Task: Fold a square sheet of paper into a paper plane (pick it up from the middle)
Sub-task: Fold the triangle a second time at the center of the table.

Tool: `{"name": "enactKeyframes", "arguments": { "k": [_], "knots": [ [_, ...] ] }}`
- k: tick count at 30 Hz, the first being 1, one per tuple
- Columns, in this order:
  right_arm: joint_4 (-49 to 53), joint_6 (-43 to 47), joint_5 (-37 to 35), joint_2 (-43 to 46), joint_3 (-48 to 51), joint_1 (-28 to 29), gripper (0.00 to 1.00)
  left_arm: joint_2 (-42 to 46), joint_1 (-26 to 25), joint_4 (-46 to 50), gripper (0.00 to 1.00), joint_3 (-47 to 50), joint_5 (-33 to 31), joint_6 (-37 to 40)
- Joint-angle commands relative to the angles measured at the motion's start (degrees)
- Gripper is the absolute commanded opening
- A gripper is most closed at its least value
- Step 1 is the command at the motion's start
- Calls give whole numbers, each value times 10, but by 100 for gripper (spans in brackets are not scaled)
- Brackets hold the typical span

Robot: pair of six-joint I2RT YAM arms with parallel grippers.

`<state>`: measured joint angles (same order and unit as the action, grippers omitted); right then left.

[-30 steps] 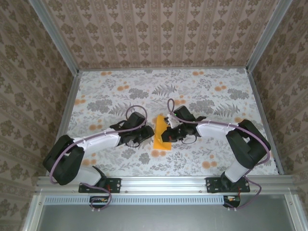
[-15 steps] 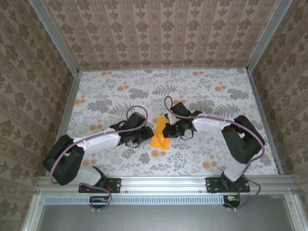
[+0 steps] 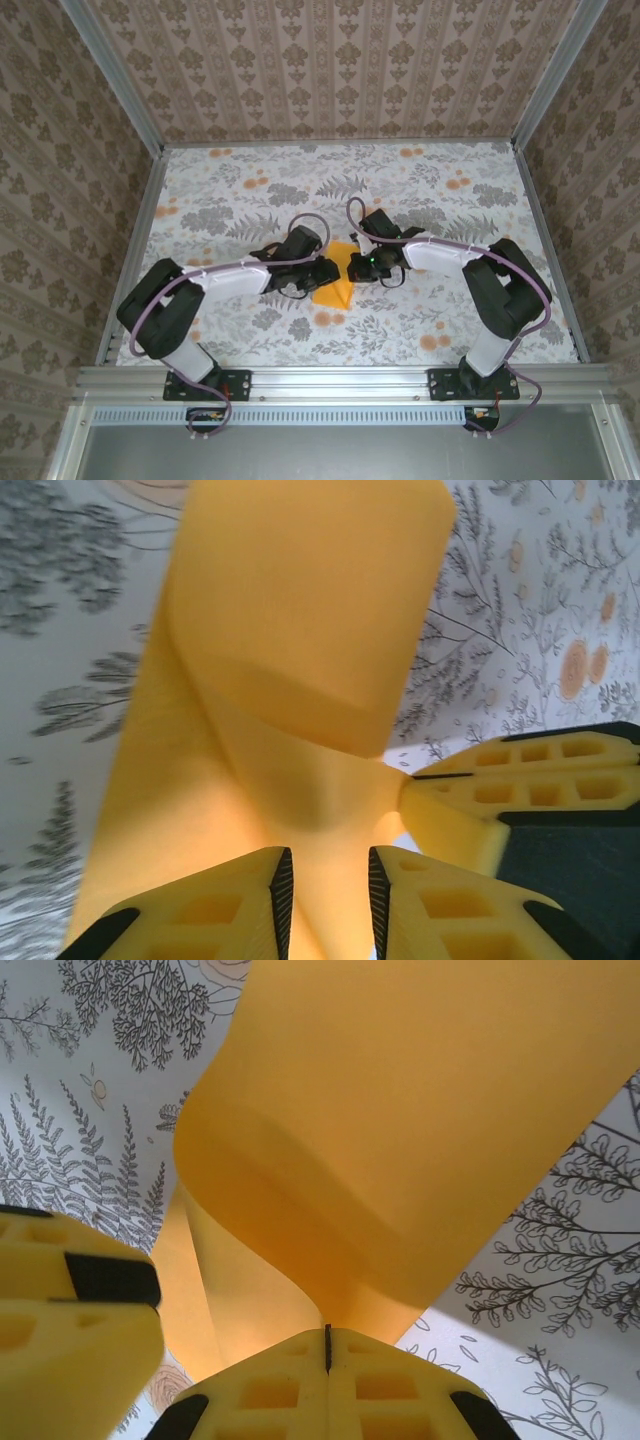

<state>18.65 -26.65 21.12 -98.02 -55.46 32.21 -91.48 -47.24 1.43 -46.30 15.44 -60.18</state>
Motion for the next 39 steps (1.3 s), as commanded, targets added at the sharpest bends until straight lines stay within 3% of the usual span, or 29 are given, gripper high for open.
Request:
{"name": "enactKeyframes", "arguments": {
  "k": [1,13,39],
  "knots": [
    [18,17,-15,0,-11,-4,0,-19,-7,-24,28,-24,27,11],
    [8,15,-11,-22,-17,-12,0,-46,-9,-19,19,-37,34,8],
    [0,9,36,-56,-23,-16,0,-70,-12,-25,18,-37,50,9]
  ]
}}
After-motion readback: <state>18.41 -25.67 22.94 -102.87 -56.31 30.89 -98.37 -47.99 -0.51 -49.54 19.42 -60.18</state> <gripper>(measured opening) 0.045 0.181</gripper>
